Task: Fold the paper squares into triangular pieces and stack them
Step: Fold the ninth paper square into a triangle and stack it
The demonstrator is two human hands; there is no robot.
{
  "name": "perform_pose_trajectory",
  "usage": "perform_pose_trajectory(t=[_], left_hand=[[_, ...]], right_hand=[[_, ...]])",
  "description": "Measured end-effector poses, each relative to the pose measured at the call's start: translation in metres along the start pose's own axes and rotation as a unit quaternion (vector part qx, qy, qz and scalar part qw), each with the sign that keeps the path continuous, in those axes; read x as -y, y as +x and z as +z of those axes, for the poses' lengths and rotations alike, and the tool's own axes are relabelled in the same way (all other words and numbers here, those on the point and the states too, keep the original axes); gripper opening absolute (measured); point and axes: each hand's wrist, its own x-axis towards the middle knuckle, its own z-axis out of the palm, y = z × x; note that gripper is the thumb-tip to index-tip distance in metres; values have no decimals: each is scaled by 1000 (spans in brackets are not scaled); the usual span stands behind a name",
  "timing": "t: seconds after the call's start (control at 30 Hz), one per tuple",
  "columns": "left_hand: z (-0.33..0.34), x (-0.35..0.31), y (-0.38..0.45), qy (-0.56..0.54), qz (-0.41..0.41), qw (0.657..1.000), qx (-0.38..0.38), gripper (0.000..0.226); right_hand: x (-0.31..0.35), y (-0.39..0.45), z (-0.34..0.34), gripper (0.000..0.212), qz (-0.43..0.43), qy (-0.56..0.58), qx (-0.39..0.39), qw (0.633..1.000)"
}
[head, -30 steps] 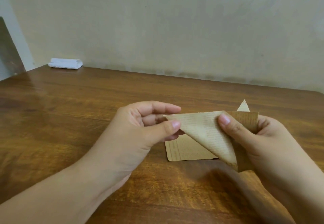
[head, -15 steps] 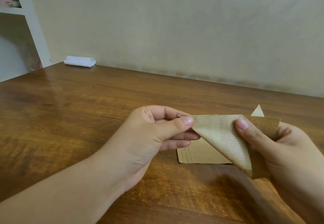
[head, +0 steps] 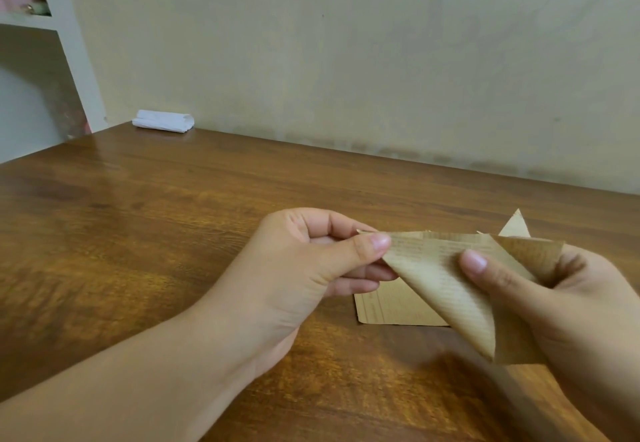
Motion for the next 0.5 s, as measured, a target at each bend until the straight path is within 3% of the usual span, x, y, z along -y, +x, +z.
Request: perform_pose_trajectory(t=[0.17,0.4,0.5], left_hand=[[0,0,-1,-13,-7,1000,6,15],[2,-1,-3,-36,-15,999,28,23],[3,1,-3,-40,-6,999,19,23]], right_hand=[[2,0,2,69,-5,1,-5,1000],[1,0,0,79,6,12,-12,1000],[2,0,1,69,5,8,-5,1000]])
